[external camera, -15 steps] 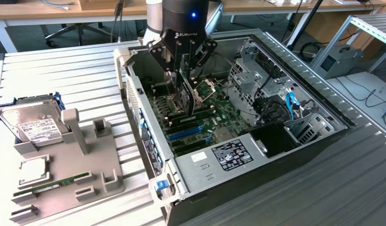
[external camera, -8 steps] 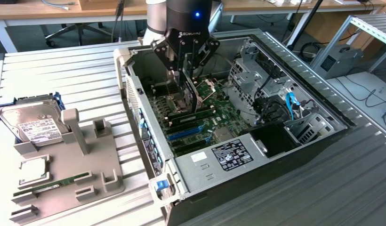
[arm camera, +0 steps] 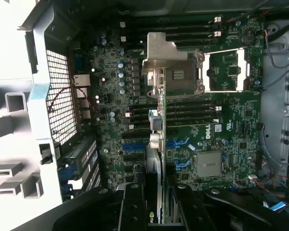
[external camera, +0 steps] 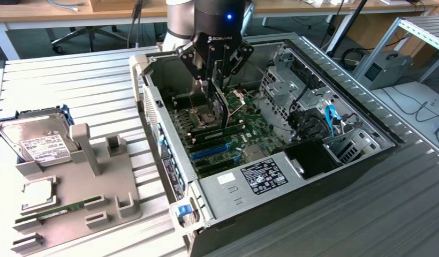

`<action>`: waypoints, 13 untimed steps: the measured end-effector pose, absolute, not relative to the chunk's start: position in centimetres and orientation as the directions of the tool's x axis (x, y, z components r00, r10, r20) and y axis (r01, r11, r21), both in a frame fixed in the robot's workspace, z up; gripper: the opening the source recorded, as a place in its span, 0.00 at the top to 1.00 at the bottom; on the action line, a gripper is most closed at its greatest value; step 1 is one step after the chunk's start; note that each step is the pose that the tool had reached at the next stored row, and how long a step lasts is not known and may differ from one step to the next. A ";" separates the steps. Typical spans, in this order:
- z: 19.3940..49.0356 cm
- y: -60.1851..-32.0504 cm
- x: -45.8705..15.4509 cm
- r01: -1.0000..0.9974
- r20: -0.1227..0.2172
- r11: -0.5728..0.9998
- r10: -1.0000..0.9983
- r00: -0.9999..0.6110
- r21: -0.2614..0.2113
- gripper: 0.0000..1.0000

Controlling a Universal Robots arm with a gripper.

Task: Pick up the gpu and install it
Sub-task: 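Pick up the gpu and move the gpu toward the slot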

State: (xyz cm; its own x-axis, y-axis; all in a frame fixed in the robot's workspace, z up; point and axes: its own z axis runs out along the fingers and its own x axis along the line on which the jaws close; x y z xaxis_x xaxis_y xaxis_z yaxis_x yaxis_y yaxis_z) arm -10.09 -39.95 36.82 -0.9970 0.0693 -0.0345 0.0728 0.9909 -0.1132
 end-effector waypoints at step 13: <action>36.7 -39.9 -9.3 0.073 -0.035 0.990 0.069 -0.997 -0.118 0.74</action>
State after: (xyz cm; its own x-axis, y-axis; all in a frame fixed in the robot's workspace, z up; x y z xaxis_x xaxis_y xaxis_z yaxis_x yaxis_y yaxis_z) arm -9.29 -39.89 36.67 -0.9970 0.0691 -0.0348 0.0728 0.9904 -0.1178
